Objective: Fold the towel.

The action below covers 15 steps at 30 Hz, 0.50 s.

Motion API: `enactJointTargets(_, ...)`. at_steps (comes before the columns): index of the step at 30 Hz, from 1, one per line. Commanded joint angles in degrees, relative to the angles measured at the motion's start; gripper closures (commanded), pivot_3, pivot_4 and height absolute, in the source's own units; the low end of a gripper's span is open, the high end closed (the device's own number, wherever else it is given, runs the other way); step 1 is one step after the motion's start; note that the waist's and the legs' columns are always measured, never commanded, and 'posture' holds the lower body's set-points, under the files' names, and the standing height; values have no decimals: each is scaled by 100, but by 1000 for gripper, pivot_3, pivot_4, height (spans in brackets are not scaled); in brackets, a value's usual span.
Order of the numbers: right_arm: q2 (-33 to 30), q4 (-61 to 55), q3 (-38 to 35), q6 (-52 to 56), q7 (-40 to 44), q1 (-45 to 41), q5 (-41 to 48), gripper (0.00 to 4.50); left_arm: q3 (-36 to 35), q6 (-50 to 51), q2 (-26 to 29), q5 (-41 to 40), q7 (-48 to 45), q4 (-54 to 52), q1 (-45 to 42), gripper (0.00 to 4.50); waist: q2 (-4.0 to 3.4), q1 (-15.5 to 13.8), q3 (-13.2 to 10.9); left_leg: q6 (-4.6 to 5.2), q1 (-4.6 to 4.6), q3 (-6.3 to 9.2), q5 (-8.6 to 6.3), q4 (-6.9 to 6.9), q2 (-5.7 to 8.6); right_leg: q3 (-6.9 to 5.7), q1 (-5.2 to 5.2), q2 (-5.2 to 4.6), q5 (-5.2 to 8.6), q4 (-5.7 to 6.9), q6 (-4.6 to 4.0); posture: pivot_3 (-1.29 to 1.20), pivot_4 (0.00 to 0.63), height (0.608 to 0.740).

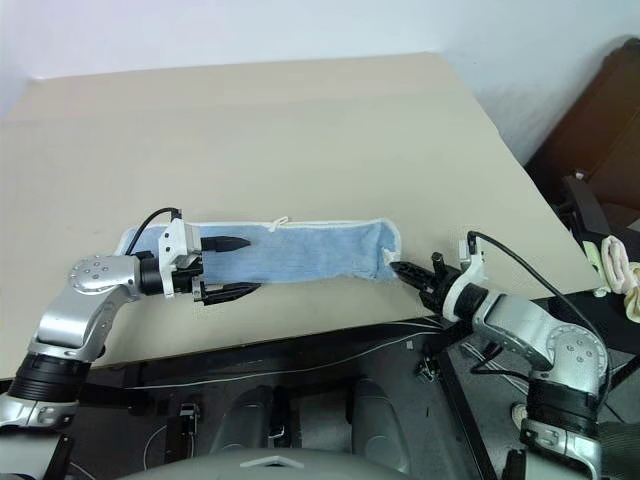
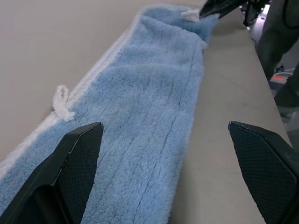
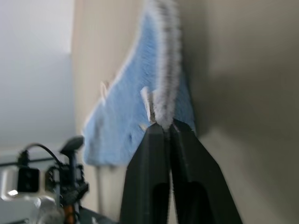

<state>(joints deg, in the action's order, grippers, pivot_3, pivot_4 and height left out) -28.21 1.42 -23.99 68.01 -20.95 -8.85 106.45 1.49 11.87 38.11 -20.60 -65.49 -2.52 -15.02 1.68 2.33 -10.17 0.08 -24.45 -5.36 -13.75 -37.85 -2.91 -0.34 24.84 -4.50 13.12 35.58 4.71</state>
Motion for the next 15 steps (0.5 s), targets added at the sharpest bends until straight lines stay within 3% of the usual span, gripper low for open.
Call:
enactJointTargets(1, -270, -66, 36, -256, 59, 25, -66, 4212, 10, -177, -21, 55, -1, 24, -13, 0, 0, -2, 0, 0, 0, 0, 0, 0, 0, 0, -1, -1, 0, -3, 0, 0, 150, 740)
enactJointTargets(15, -913, 197, -62, -439, 981, -61, -72, 4363, 56, -192, -64, 130, -19, 34, 13, 0, 0, -54, 0, 3, -3, -6, -2, 21, 2, 0, -1, -2, 0, -31, 0, 0, 150, 740)
